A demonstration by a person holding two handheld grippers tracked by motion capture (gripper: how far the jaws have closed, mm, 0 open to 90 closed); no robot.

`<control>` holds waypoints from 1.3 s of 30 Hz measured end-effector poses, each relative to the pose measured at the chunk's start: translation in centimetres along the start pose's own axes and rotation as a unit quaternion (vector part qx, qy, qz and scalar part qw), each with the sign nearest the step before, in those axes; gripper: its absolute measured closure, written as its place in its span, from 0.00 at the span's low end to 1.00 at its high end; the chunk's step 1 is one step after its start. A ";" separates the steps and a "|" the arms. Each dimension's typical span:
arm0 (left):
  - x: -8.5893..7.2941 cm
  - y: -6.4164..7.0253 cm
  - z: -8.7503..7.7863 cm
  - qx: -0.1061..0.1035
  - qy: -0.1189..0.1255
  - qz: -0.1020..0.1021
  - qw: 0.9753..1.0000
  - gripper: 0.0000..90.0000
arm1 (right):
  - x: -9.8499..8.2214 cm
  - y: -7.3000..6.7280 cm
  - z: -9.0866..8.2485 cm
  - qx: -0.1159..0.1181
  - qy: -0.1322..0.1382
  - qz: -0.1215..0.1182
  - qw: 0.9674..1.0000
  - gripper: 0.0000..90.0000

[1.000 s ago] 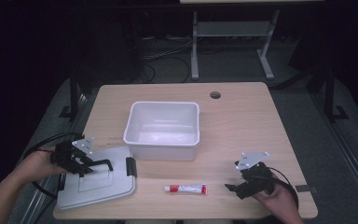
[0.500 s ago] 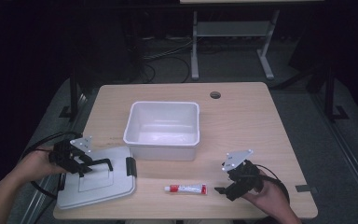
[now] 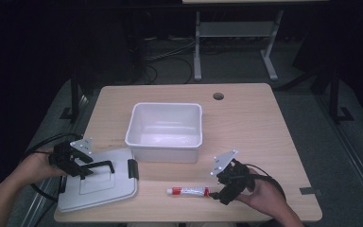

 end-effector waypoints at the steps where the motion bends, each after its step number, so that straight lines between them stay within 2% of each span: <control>1: 0.0 0.0 0.0 0.000 0.000 0.000 1.000 0.57 | 0.1 -0.1 0.1 0.003 -0.001 -0.001 1.000 0.17; 9: -0.1 -0.1 -0.1 0.001 -0.002 0.001 1.000 0.55 | 1.8 -0.5 0.8 0.021 -0.024 -0.026 0.999 0.18; 20: -0.3 -0.1 -0.2 0.002 0.001 -0.003 1.000 0.53 | 3.5 -1.0 1.8 0.033 -0.051 -0.055 0.997 0.19; 26: -0.4 -0.1 -0.2 0.002 0.002 -0.007 1.000 0.53 | 4.3 -1.4 2.7 0.049 -0.066 -0.066 0.994 0.23; 39: -0.4 -0.1 -0.2 0.002 0.004 -0.007 1.000 0.52 | 5.9 -1.4 3.8 0.058 -0.087 -0.083 0.991 0.26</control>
Point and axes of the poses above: each handheld gripper's, and its own axes: z roughly forward along the jaws, x roughly out of its top, y roughly to its right, the point moved 4 cm from there along z, roughly forward along the jaws, and after that the axes turned 4 degrees about -y, right-handed, at the moved point
